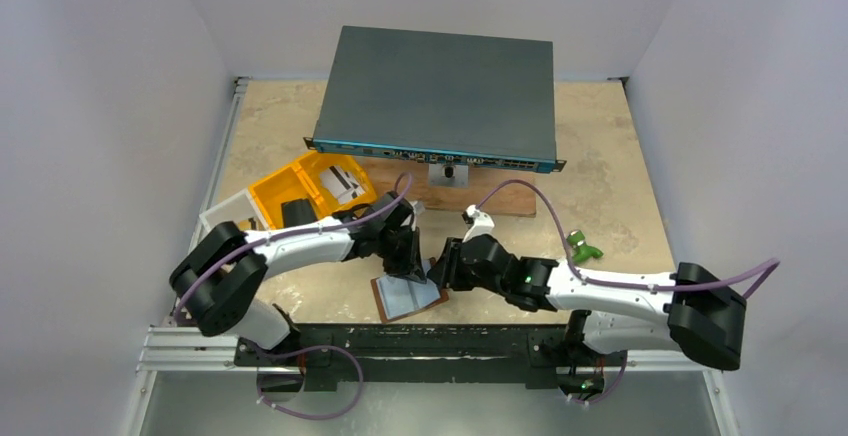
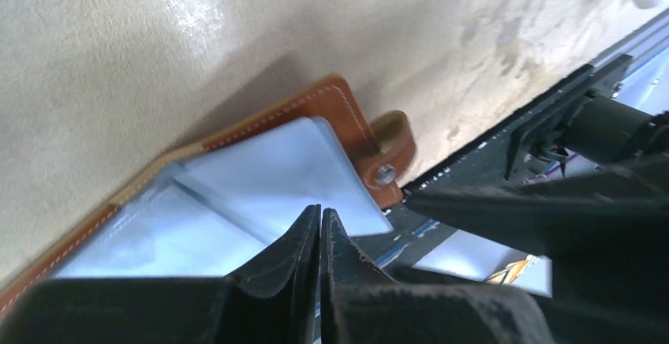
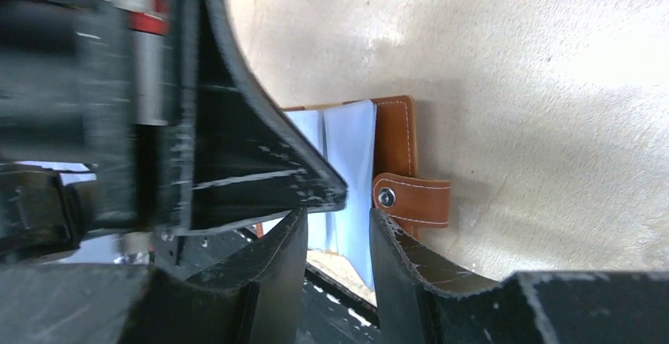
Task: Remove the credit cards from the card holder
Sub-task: Remove the credit card from the card holder.
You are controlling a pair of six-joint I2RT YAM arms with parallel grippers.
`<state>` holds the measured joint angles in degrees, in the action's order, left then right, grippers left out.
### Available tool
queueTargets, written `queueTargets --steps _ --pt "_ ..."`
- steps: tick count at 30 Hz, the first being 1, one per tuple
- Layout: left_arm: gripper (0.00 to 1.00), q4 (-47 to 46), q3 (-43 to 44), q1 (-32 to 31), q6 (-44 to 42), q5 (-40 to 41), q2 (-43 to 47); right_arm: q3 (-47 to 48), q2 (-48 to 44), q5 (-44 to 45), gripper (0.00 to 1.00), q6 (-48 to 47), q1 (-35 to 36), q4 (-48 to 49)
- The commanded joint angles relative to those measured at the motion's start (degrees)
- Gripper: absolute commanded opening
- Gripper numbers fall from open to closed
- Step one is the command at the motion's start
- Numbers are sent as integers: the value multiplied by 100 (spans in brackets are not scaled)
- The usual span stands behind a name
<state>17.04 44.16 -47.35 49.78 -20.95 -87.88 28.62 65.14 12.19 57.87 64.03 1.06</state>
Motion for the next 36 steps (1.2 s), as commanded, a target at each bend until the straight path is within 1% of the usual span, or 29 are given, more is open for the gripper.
queueTargets --steps 1,6,10,12,16,19,22,24,26,33,36 --pt "3 420 143 -20 -213 276 653 373 310 -78 34 -209 153 222" --pt "3 737 26 8 -263 566 963 693 658 -128 31 -326 259 247" --pt "3 1105 -237 165 -230 905 1424 869 883 -218 31 -455 309 251" --pt "3 1341 -411 302 -189 1150 1773 1050 1124 -249 34 -574 356 132" --pt "4 1671 -813 706 -26 1452 2423 1583 1781 -92 38 -767 535 -339" --pt "7 1789 -1142 1108 80 1444 2920 2113 2267 295 40 -911 741 -902" --pt "15 1890 -1267 1344 70 1422 3237 2650 2735 663 45 -984 929 -1477" --pt "19 1933 -1277 1408 50 1410 3334 2987 2983 830 49 -999 1029 -1770" --pt "20 1915 -1306 1455 22 1342 3343 3183 3190 893 51 -1009 1094 -1951" --pt "20 1789 -1389 1534 -79 1167 3332 3749 3794 1250 51 -850 1303 -2736" --pt "20 1742 -1383 1540 -120 1132 3320 3814 3933 1232 51 -806 1320 -2795"
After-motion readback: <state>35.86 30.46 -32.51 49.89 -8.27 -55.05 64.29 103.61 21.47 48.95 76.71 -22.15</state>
